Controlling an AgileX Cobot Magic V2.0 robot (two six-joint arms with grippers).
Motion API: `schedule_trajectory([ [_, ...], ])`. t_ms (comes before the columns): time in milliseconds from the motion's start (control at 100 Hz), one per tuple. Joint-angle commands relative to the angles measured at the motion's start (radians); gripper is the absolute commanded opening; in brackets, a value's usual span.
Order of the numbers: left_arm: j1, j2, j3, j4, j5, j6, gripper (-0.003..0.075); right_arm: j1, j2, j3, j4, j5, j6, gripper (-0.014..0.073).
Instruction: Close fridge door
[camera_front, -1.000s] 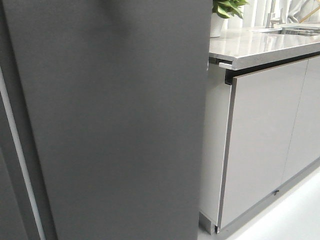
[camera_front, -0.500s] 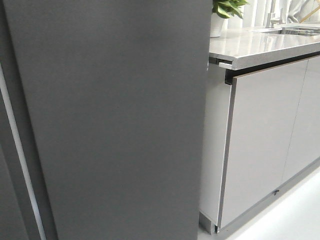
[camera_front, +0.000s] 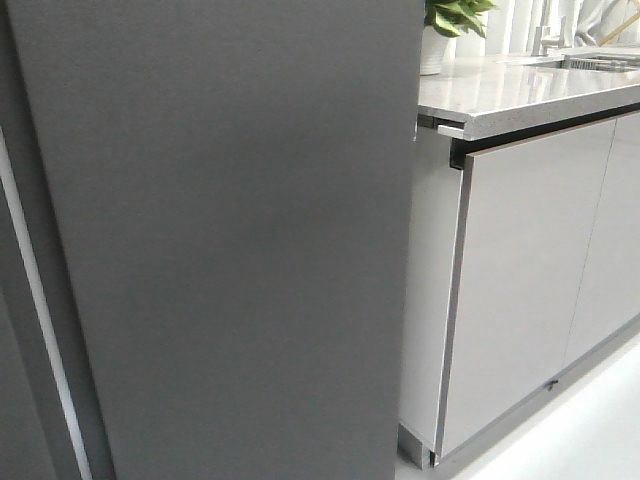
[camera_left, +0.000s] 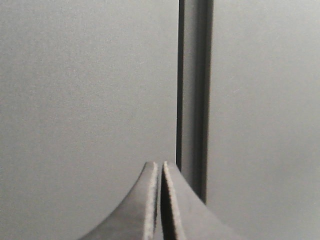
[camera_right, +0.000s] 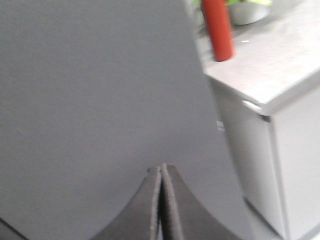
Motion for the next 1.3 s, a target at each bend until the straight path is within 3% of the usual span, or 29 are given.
schedule_trajectory([
  [0, 0.001, -0.011, 0.035, -0.004, -0.074, -0.004, -0.002, -0.024, -0.108, 0.079, -0.015, -0.139, -0.011, -0.0046],
  [450, 0.001, -0.011, 0.035, -0.004, -0.074, -0.004, -0.002, -0.151, -0.645, 0.647, -0.101, -0.208, -0.011, -0.0046],
  [720, 0.001, -0.011, 0.035, -0.004, -0.074, -0.004, -0.002, -0.159, -0.868, 0.903, -0.103, -0.234, -0.011, -0.0046],
  [890, 0.001, -0.011, 0.035, -0.004, -0.074, -0.004, -0.002, -0.159, -0.939, 0.985, -0.119, -0.283, -0.011, -0.0046],
  [1290, 0.001, -0.011, 0.035, -0.004, -0.074, -0.004, -0.002, -0.159, -1.024, 0.983, -0.25, -0.244, -0.011, -0.0046],
])
